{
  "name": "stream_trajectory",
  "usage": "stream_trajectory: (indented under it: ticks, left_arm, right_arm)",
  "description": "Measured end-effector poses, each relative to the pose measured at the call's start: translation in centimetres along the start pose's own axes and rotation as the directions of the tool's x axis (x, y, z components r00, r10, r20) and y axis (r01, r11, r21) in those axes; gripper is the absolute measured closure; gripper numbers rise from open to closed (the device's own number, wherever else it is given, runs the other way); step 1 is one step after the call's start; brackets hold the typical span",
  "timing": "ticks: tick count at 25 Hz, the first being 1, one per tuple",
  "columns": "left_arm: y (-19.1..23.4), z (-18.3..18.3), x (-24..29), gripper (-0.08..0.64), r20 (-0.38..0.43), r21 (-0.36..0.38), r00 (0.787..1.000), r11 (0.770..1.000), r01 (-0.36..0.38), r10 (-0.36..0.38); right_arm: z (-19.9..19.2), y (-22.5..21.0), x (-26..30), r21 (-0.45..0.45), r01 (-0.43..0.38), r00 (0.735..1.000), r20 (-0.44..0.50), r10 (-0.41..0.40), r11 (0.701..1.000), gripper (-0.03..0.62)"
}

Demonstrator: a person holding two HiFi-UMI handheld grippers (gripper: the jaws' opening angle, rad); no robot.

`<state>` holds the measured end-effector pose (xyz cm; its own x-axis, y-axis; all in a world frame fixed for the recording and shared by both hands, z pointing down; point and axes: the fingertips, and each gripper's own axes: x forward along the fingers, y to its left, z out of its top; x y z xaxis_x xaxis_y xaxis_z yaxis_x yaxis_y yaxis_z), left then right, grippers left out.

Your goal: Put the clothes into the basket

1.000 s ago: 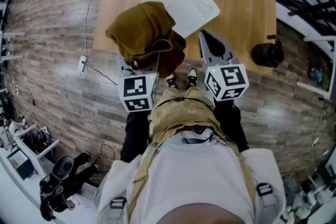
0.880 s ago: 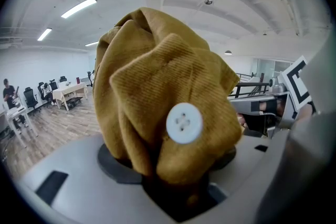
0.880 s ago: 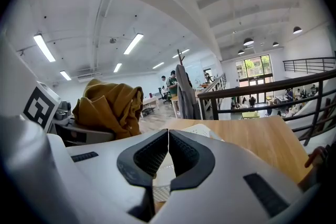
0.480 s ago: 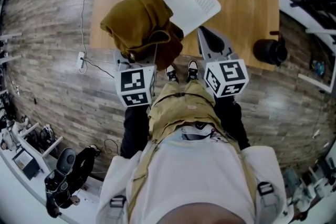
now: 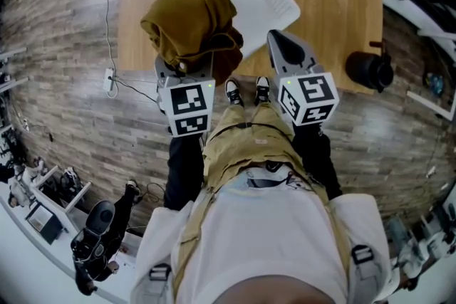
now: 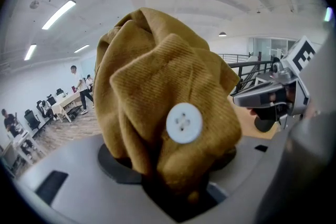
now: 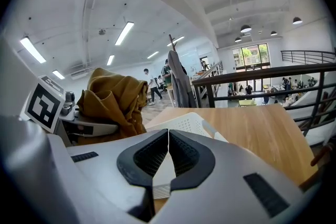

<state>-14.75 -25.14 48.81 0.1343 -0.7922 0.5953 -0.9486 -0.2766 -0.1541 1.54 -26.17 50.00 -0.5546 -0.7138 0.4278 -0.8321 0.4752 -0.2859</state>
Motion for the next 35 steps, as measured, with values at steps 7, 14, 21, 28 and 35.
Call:
stream_trajectory:
  ticks: [7, 14, 21, 28, 35]
  left_arm:
    - [-2.2, -1.6, 4.0, 0.282, -0.099, 0.151, 0.994, 0.987, 0.062, -0.047]
    - [-3.9, -4.6, 7.9, 0.282, -0.237, 0.264, 0.968, 0.954, 0.142, -0.079]
    - [-5.6, -6.5, 10.7, 0.281, -0.327, 0.323, 0.941, 0.925, 0.201, -0.091]
    - [-6.4, -9.7, 14.2, 0.281, -0.426, 0.326, 0.896, 0.903, 0.279, -0.123]
    - [-6.8, -13.3, 17.2, 0.281, -0.530, 0.350, 0.836, 0.863, 0.366, -0.140]
  right_arm:
    - [-0.5, -1.9, 1.0, 0.018, 0.013, 1.000, -0.028, -0.012, 1.000, 0.571]
    - [-1.6, -4.3, 2.0, 0.026, 0.032, 0.997, -0.069, -0.030, 0.999, 0.571]
    - [-3.2, -4.2, 3.1, 0.015, 0.001, 0.991, -0.135, 0.001, 1.000, 0.571]
    - [-4.2, -3.8, 3.7, 0.018, -0.009, 0.987, -0.163, 0.012, 1.000, 0.571]
    - [-4.3, -3.6, 4.9, 0.015, -0.013, 0.982, -0.189, 0.016, 1.000, 0.571]
